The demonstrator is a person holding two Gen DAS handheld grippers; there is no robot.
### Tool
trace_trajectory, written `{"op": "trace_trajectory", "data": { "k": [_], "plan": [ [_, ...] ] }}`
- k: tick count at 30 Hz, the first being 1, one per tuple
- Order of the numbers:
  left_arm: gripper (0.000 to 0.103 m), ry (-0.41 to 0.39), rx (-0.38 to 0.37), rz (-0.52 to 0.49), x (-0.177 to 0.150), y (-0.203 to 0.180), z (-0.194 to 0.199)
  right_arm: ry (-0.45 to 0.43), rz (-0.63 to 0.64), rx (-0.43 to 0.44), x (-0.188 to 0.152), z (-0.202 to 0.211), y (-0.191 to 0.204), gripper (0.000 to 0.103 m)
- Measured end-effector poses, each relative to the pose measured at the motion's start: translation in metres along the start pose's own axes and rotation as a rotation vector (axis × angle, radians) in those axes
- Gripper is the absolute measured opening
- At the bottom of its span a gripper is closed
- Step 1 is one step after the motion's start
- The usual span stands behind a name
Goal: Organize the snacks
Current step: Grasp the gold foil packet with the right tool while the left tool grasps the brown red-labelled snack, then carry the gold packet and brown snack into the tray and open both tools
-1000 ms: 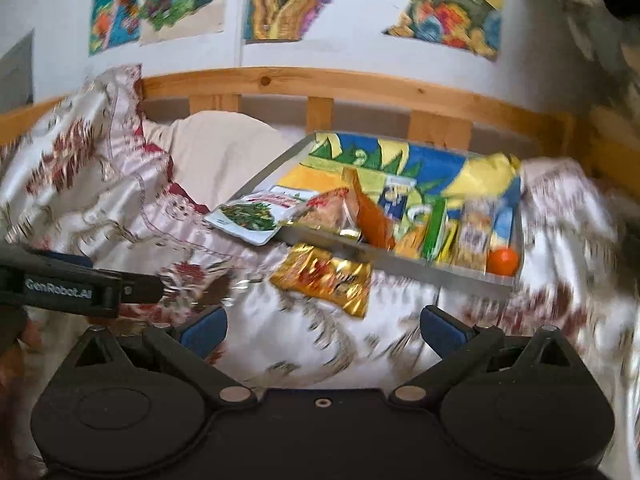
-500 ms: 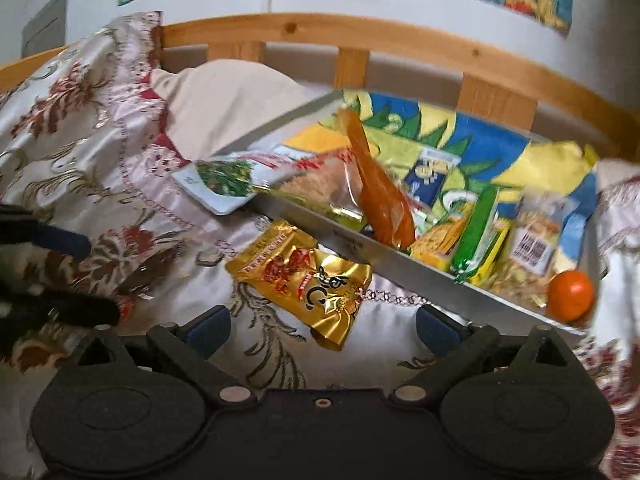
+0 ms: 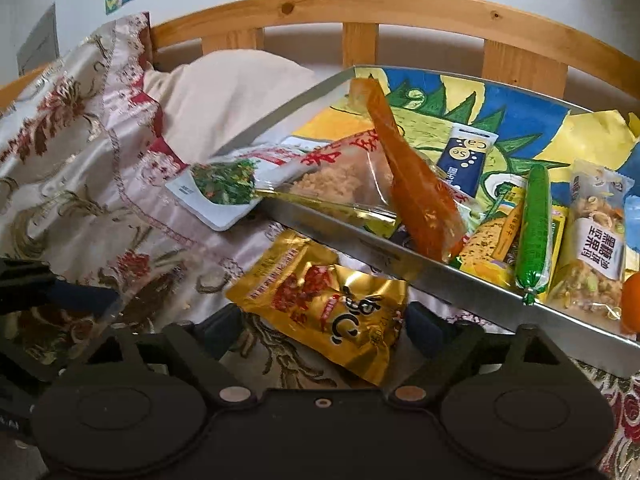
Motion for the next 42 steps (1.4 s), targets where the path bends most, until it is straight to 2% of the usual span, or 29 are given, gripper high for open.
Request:
{"op": "trace_trajectory", "data": {
  "k": [2,5,6,9,13,20,22,34,42],
  "plan": [
    [0.077,-0.007,0.013,-0.012,0.0,0.0,-0.001,-0.005,0.014,-0.006,0.0,0.001,0.001,0.073],
    [0.07,-0.021,0.033,-0.015,0.0,0.001,0.001,-0.006,0.041,-0.014,-0.002,0.003,0.003,0.064],
    [0.068,-0.025,0.035,-0.01,0.0,0.002,0.001,-0.007,0.049,-0.016,-0.003,0.004,0.004,0.053],
    [0.058,-0.035,0.046,0.017,0.001,0.007,0.003,-0.004,0.062,-0.013,-0.004,0.007,0.008,0.047],
    [0.056,-0.041,0.044,0.036,0.002,0.009,0.003,-0.001,0.068,-0.012,-0.007,0.014,0.012,0.041],
    [0.056,-0.049,0.043,0.044,0.002,0.01,0.003,-0.01,0.131,-0.03,-0.012,0.022,0.021,0.036],
    [0.056,-0.05,0.044,0.046,0.002,0.009,0.003,-0.017,0.133,-0.03,-0.012,0.022,0.021,0.032],
    [0.055,-0.059,0.042,0.059,0.002,0.01,0.003,-0.044,0.192,-0.053,-0.014,0.033,0.029,0.029],
    [0.054,-0.066,0.043,0.069,0.002,0.011,0.004,-0.043,0.223,-0.097,-0.014,0.047,0.033,0.029]
  ]
}}
Point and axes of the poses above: each gripper's, at about its wrist camera, not at the fingertips, and z roughly against the way its jaws point, y to its left, x to its top, the point moved 10 cm from there along -z, roughly the way its jaws point, and after that the axes turned 5 degrees about -y, right-handed, at the moved point
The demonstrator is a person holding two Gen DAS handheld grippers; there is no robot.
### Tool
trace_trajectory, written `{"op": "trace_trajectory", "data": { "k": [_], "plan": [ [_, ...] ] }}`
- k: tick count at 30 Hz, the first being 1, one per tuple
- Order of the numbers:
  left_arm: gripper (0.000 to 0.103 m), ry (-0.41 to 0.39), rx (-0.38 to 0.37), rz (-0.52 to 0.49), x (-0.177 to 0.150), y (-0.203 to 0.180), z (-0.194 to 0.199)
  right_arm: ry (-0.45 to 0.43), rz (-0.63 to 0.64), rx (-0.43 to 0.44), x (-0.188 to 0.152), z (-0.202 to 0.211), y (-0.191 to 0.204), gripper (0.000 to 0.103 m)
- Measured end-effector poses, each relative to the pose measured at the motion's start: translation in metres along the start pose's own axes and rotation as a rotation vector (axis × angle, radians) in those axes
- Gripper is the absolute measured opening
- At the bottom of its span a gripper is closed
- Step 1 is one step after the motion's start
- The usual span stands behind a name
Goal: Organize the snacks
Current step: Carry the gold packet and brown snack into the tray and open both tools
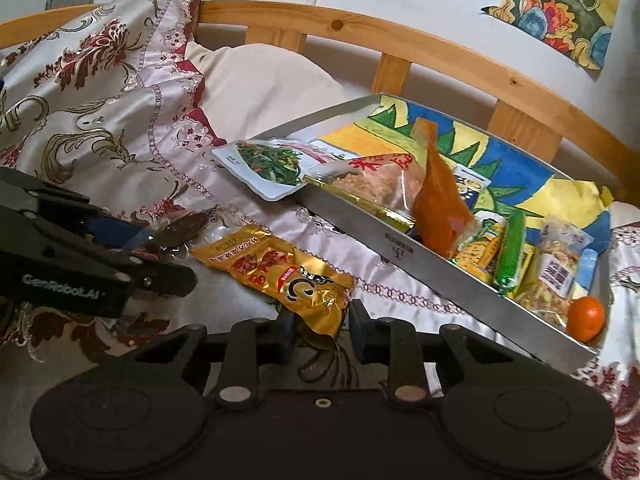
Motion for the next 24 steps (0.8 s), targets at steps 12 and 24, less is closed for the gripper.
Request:
{"op": "trace_trajectory", "data": {
  "k": [12,24],
  "plan": [
    [0.051,-0.011,0.003,0.014,0.0,0.0,0.002,-0.064,0.012,-0.13,0.012,0.061,-0.009,0.029],
    [0.048,-0.022,0.03,0.085,0.001,0.006,0.015,-0.156,0.057,-0.154,0.03,0.069,-0.01,0.029]
  ]
}}
Point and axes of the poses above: each gripper's, at about its wrist camera, not at the fingertips, and z roughly against the way its jaws point, y to its left, x to its top, the point moved 10 cm from there along -z, roughly the way its jaws point, and after that the axes turned 5 degrees about -y, right-handed, at the moved point
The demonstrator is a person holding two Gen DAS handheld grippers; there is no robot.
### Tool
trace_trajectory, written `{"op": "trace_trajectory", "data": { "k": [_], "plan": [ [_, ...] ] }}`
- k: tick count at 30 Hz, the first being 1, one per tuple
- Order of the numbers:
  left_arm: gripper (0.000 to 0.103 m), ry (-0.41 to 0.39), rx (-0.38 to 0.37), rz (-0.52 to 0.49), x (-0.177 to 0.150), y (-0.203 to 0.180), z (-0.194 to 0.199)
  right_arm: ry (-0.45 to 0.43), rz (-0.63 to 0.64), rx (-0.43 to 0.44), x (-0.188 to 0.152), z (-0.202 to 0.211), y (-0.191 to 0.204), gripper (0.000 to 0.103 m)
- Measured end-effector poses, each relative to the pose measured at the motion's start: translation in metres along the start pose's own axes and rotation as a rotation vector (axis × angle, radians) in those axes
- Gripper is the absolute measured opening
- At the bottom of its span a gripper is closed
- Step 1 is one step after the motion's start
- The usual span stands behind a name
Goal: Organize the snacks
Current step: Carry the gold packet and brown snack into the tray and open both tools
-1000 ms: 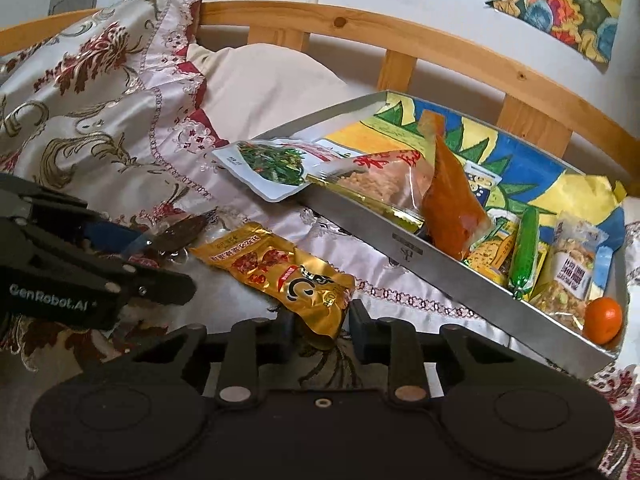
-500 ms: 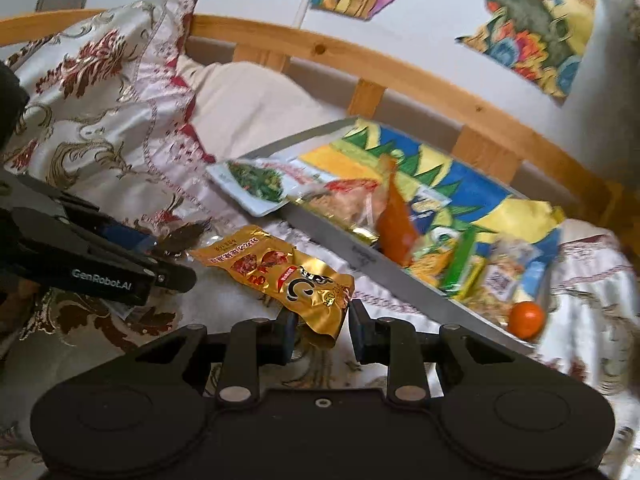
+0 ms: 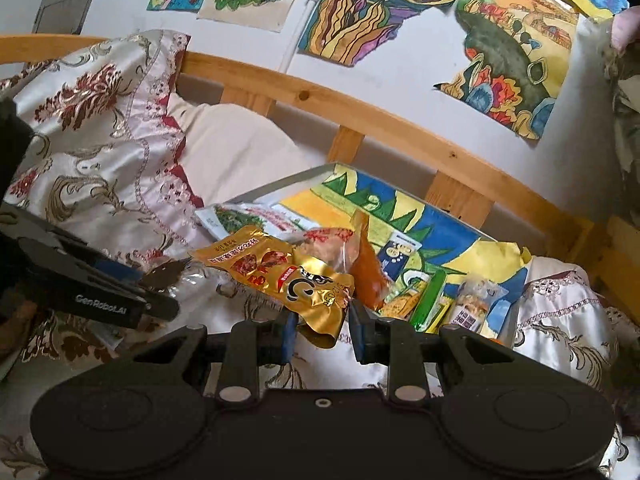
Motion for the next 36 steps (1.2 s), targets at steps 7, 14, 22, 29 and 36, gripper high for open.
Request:
{"op": "trace_trajectory", "data": {
  "k": [7,14,22,29,36],
  "plan": [
    [0.048,-0.052,0.031,0.002,0.016,-0.01,0.027,-0.072,-0.018,-0.029,0.016,0.011,-0.011,0.029],
    [0.048,-0.109,0.026,0.037,0.045,-0.032,0.041,-0.112,-0.071,-0.078,0.024,0.029,-0.033,0.029],
    [0.048,-0.153,-0.023,0.048,0.102,-0.074,0.034,-0.125,-0.129,-0.158,0.031,0.031,-0.078,0.029],
    [0.048,-0.133,-0.063,0.05,0.154,-0.117,-0.021,-0.112,-0.189,-0.222,0.033,-0.014,-0.141,0.029],
    [0.048,-0.042,-0.05,0.056,0.16,-0.13,-0.104,-0.027,-0.282,-0.231,-0.001,-0.078,-0.171,0.029]
  ]
}}
Point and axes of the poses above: each gripper's, at about its wrist camera, not at the fingertips, and z roughly against the way its jaws point, y to its left, x to its top, the point moved 10 cm from there along -z, roughly the way its jaws point, and after that the axes turned 5 degrees about -y, right-handed, at the moved point
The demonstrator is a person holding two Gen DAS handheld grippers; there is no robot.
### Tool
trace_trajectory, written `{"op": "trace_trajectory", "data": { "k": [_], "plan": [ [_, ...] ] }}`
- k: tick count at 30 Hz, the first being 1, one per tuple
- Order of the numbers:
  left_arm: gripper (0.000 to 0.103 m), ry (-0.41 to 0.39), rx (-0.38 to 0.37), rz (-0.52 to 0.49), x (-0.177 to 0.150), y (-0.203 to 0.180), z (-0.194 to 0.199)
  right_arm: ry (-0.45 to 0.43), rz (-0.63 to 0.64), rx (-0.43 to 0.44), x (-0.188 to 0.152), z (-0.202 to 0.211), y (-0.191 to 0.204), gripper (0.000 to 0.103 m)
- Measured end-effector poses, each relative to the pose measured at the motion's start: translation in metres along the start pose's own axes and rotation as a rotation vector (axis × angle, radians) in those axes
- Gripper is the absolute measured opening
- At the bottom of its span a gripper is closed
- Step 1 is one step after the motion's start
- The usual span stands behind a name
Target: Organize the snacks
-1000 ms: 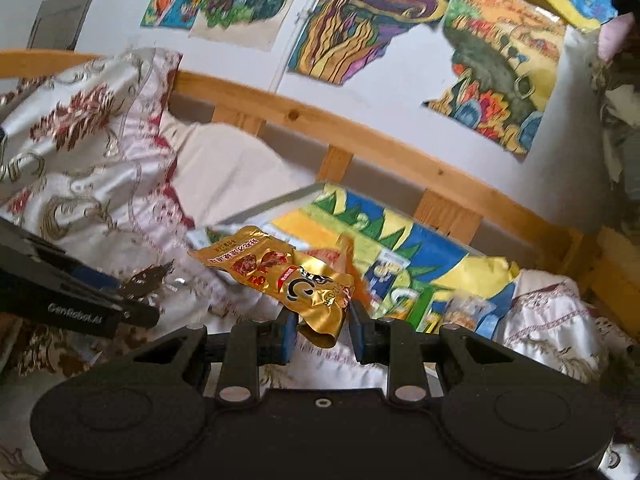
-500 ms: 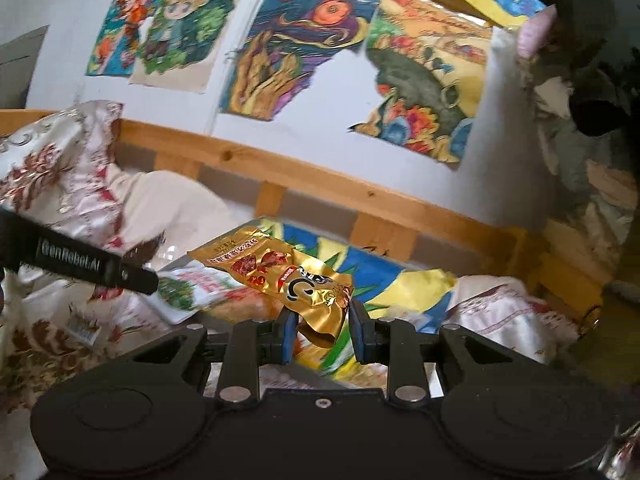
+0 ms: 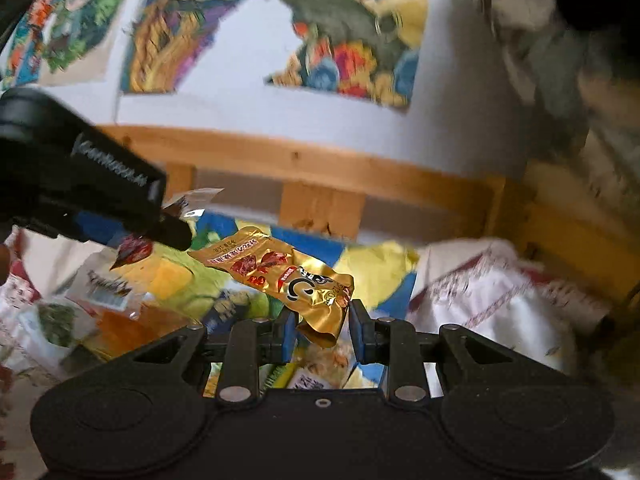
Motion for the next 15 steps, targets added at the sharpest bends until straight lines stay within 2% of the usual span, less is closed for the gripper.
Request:
{"op": "trace_trajectory", "data": {
  "k": [5,6,8,9,10,14,15],
  "plan": [
    [0.049,0.055,0.021,-0.065,-0.005,-0.007,-0.044,0.056,-0.027,-0.005,-0.021,-0.032,-0.006,0.03],
    [0.049,0.073,0.028,-0.076,-0.007,-0.007,-0.052,0.066,-0.04,-0.008,-0.025,-0.036,-0.007,0.034],
    [0.051,0.102,0.043,-0.084,-0.011,-0.006,-0.062,0.098,-0.051,-0.009,-0.031,-0.041,-0.008,0.048],
    [0.051,0.111,0.045,-0.076,-0.013,-0.004,-0.063,0.1,-0.053,-0.004,-0.031,-0.041,-0.009,0.059],
    [0.053,0.113,0.046,-0.06,-0.014,-0.002,-0.064,0.098,-0.054,0.003,-0.03,-0.04,-0.009,0.064],
    [0.077,0.076,0.052,-0.023,-0.013,0.002,-0.054,0.091,-0.064,0.01,-0.023,-0.03,-0.009,0.076],
    [0.078,0.066,0.053,-0.026,-0.012,0.001,-0.05,0.086,-0.072,0.013,-0.021,-0.027,-0.01,0.079]
  ]
}}
Point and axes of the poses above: each gripper's, at about its wrist camera, not at the fingertips, and z roughly against the way its jaws point, y to its left, x to its top, the point moved 10 cm from there along -z, roughly the way its jaws point, and after that the axes turned 5 degrees about -y, right-handed, at the moved point
